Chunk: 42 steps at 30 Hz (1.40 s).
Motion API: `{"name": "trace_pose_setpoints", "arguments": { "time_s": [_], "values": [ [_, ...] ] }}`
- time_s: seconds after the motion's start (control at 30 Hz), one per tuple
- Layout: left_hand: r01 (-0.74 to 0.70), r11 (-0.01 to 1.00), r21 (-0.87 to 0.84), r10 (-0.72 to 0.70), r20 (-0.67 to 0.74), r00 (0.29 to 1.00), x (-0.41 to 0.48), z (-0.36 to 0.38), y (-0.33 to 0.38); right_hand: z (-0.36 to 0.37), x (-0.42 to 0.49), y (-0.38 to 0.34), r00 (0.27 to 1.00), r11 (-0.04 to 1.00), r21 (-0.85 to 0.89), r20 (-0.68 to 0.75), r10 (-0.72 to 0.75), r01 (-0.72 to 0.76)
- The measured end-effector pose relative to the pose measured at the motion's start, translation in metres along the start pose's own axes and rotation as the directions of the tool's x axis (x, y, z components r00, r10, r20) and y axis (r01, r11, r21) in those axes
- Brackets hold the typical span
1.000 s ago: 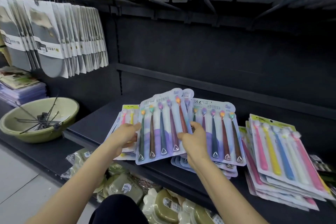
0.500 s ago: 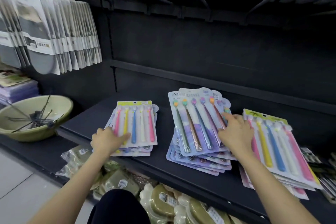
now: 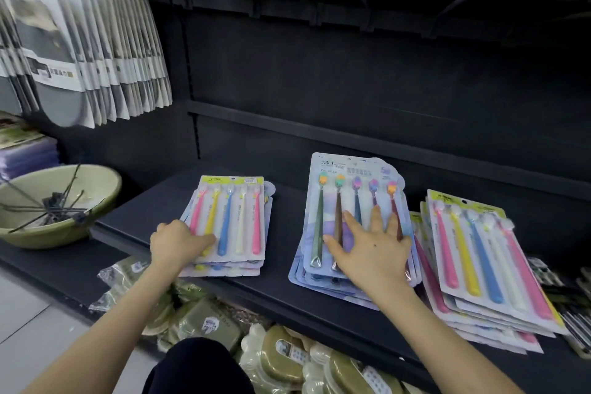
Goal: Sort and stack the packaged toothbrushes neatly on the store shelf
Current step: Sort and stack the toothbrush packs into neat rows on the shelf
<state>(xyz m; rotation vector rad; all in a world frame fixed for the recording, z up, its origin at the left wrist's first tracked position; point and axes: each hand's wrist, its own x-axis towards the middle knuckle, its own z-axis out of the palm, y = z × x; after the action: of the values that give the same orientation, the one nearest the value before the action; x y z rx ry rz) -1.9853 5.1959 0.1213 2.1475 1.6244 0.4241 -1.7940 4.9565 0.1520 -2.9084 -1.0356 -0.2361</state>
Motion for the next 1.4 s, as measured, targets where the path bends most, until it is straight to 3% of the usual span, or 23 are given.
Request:
{"name": "trace_pose_setpoints", "arguments": {
  "time_s": [0.17,0.3,0.4,0.47,0.5,0.53,0.6,0.63,0.67,0.73,0.83,0.93,1.0,1.1,1.13,1.23,1.3,1.33,1.4],
  "values": [
    [0.063,0.91,-0.41,-0.057,0.026,0.998,0.003,-0.007,0.007,-0.014,0.037,-0.003,0.998,0.999,0.035,0.068,-0.011,0.009],
    [0.068,0.829,-0.555,-0.071,0.017,0.997,-0.003,-0.023,0.013,-0.01,0.035,0.001,0.996,0.994,0.104,0.084,-0.034,0.025],
    [0.013,0.721,-0.692,-0.029,-0.011,1.0,-0.016,-0.041,0.02,-0.018,0.026,0.005,0.998,0.981,0.191,-0.047,-0.031,0.04],
    [0.0,0.585,-0.811,0.04,0.029,0.999,-0.03,-0.052,0.031,-0.028,0.015,0.002,0.978,0.935,0.338,-0.208,-0.034,0.105],
    [-0.004,0.506,-0.862,0.08,0.042,0.996,-0.038,-0.055,0.038,-0.034,0.009,0.0,0.968,0.86,0.487,-0.249,-0.034,0.155],
    [-0.006,0.446,-0.895,0.109,0.047,0.993,-0.046,-0.057,0.048,-0.042,0.003,-0.003,0.974,0.721,0.671,-0.223,-0.031,0.176],
    [-0.014,0.401,-0.916,0.157,0.053,0.986,-0.068,-0.056,0.073,-0.059,-0.009,-0.005,0.996,0.318,0.944,-0.074,-0.048,0.086],
    [-0.024,0.392,-0.92,0.189,0.055,0.981,-0.079,-0.053,0.087,-0.065,-0.013,-0.002,0.999,0.169,0.985,-0.03,-0.038,0.036],
    [-0.035,0.379,-0.925,0.232,0.058,0.971,-0.091,-0.047,0.101,-0.069,-0.015,0.005,1.0,0.088,0.996,-0.016,-0.003,0.016],
    [-0.052,0.38,-0.923,0.339,0.087,0.937,-0.112,-0.031,0.126,-0.07,-0.018,0.028,0.992,0.052,0.998,-0.029,0.125,0.023],
    [-0.165,0.53,-0.832,0.525,0.169,0.834,-0.132,-0.004,0.15,-0.065,-0.024,0.078,0.949,0.001,1.0,0.016,0.314,-0.017],
    [-0.554,0.647,-0.524,0.687,0.087,0.721,-0.136,0.022,0.162,-0.063,-0.029,0.137,0.885,0.076,0.996,0.002,0.465,-0.042],
    [-0.781,0.584,-0.22,0.794,-0.048,0.607,-0.134,0.036,0.167,-0.06,-0.031,0.171,0.85,0.142,0.988,-0.029,0.526,-0.053],
    [-0.842,0.54,0.015,0.841,-0.038,0.539,-0.132,0.044,0.168,-0.046,-0.024,0.211,0.78,0.217,0.941,0.072,0.622,-0.26],
    [-0.85,0.523,0.058,0.852,-0.02,0.523,-0.131,0.047,0.167,-0.04,-0.02,0.218,0.776,0.291,0.906,0.062,0.627,-0.307],
    [-0.868,0.478,0.135,0.875,0.02,0.484,-0.13,0.051,0.163,-0.029,-0.017,0.218,0.821,0.706,0.56,-0.08,0.566,-0.433],
    [-0.872,0.479,0.103,0.874,0.028,0.484,-0.128,0.05,0.161,-0.03,-0.018,0.207,0.841,0.866,0.235,-0.226,0.491,-0.442],
    [-0.869,0.49,0.069,0.871,0.011,0.492,-0.126,0.049,0.159,-0.032,-0.017,0.199,0.839,0.888,0.182,-0.294,0.459,-0.422],
    [-0.847,0.532,-0.001,0.845,-0.076,0.53,-0.12,0.043,0.152,-0.037,-0.015,0.175,0.827,0.915,0.247,-0.4,0.396,-0.319]
  ]
}}
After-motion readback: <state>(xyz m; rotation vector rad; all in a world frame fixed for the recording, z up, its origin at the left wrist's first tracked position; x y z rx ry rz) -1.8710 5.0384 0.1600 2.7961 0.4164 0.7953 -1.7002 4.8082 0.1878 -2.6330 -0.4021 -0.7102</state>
